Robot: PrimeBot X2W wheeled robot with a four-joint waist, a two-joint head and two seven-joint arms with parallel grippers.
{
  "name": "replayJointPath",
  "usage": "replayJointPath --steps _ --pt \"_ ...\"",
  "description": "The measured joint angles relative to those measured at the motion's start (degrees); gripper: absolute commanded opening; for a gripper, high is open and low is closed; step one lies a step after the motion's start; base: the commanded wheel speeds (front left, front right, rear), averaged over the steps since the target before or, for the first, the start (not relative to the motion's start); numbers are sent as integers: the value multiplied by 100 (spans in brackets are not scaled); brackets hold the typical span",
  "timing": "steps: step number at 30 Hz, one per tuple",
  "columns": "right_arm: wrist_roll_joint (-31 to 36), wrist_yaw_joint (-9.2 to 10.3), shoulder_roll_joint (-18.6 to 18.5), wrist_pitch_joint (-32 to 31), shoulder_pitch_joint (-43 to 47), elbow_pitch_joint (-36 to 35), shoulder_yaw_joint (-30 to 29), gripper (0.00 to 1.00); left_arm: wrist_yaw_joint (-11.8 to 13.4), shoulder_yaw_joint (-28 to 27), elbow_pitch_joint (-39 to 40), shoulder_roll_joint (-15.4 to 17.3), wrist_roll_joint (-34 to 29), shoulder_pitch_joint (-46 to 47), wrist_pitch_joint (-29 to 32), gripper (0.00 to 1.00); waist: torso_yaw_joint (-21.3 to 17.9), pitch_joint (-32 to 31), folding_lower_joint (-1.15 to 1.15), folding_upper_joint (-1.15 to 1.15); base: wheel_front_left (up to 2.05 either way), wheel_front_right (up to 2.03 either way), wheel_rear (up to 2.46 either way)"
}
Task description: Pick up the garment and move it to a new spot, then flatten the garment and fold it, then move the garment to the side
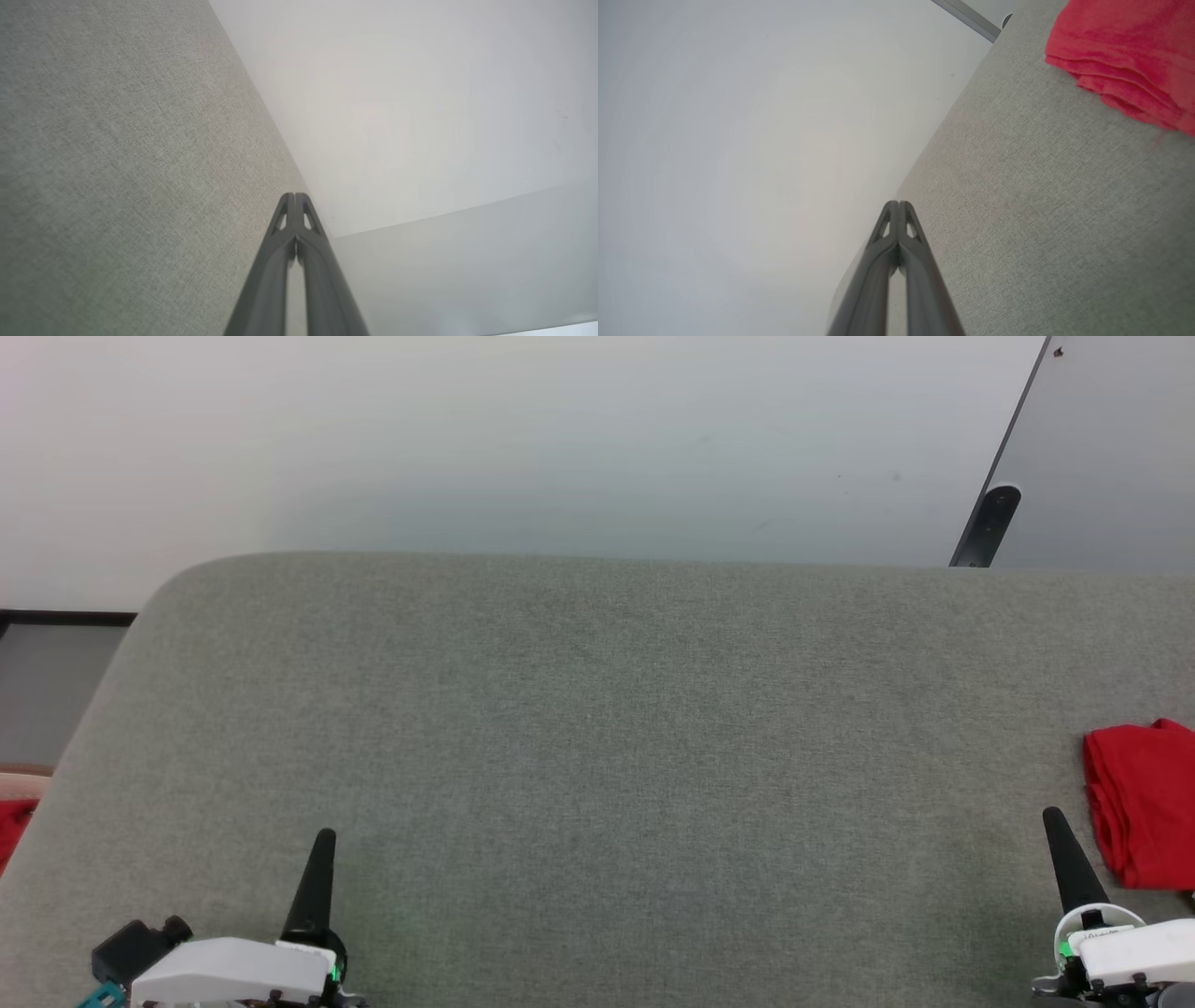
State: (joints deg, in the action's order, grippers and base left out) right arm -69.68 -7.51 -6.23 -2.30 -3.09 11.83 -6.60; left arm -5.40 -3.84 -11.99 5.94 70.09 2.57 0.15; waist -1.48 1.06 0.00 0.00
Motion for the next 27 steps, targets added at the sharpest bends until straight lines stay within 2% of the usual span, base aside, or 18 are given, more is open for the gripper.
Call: replayJointPath --steps 27 --pt "-1207 1 179 -227 -170 116 -1 0 -103 -148 -120 -169 1199 190 346 0 72 -43 0 0 0 0 0"
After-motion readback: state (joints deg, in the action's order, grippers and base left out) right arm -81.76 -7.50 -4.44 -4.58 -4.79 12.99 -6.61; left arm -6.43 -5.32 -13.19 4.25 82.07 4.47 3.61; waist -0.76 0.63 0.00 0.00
